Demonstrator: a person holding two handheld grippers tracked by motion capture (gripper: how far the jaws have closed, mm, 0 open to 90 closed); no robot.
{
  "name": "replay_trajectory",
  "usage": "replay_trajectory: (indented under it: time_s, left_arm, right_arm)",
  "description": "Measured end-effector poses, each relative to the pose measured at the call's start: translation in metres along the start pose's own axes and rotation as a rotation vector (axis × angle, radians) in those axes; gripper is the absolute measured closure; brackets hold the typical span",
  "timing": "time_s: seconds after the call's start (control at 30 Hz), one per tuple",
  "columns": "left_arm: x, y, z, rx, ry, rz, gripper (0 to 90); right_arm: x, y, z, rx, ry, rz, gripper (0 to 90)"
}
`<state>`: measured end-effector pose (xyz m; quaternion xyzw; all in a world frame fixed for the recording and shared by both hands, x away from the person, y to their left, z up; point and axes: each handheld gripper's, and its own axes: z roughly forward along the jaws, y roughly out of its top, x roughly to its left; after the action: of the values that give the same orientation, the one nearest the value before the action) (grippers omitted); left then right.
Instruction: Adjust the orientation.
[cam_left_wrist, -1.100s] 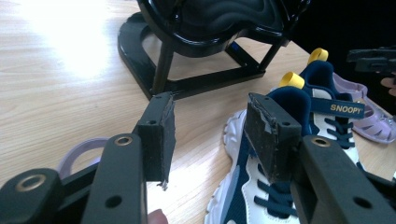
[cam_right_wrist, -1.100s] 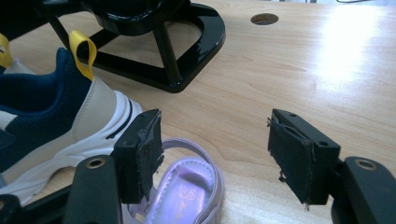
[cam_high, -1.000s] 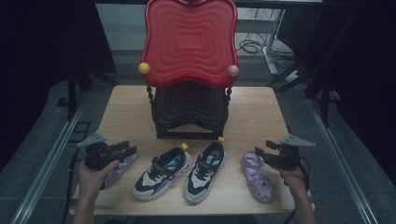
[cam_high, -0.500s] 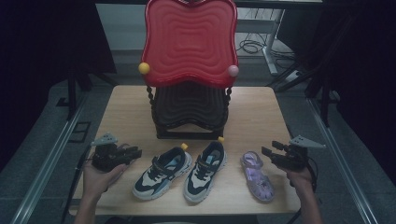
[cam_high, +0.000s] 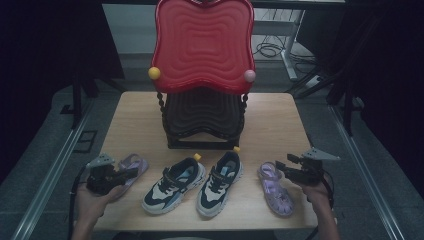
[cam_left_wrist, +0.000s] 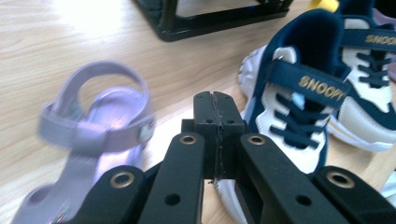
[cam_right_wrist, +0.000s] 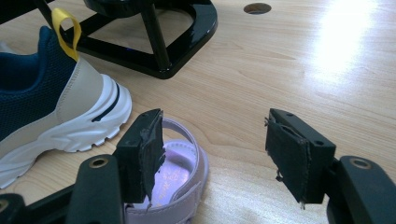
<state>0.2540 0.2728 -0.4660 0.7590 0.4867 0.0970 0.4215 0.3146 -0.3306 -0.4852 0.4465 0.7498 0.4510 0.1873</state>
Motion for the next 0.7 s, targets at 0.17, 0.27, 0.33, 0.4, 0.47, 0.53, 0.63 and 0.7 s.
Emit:
replay_trajectory:
  time_s: [0.17,0.27,0.33,0.4,0.47,0.53,0.63,0.7]
  left_arm:
    - [0.004,-0.014,-0.008,-0.003,0.035,-0.027,89.4]
    - [0.009,-0.021,-0.013,0.005,0.069,-0.035,89.3]
    - [0.015,-0.024,-0.018,0.01,0.101,-0.043,89.3]
    - [0.02,-0.028,-0.027,0.002,0.106,-0.052,89.4]
    - [0.024,-0.033,-0.034,0.0,0.111,-0.066,89.4]
    - [0.026,-0.037,-0.037,0.007,0.123,-0.075,89.5]
    - [0.03,-0.046,-0.037,0.017,0.128,-0.095,89.4]
    - [0.031,-0.053,-0.035,0.025,0.124,-0.106,89.4]
  right_arm:
    - [-0.001,-0.002,0.002,0.012,-0.018,0.01,37.2]
    - [0.0,-0.002,0.002,0.019,-0.015,0.024,37.2]
    - [0.001,-0.001,0.001,0.013,-0.009,0.026,37.3]
    - [0.006,0.004,-0.002,-0.009,0.012,0.015,37.1]
    - [0.008,0.005,-0.003,-0.009,0.014,0.011,37.1]
    - [0.009,0.006,-0.004,-0.013,0.014,0.003,37.1]
    - [0.008,0.006,-0.005,-0.014,0.014,0.009,37.4]
    - [0.006,0.005,-0.005,-0.01,0.013,0.019,37.5]
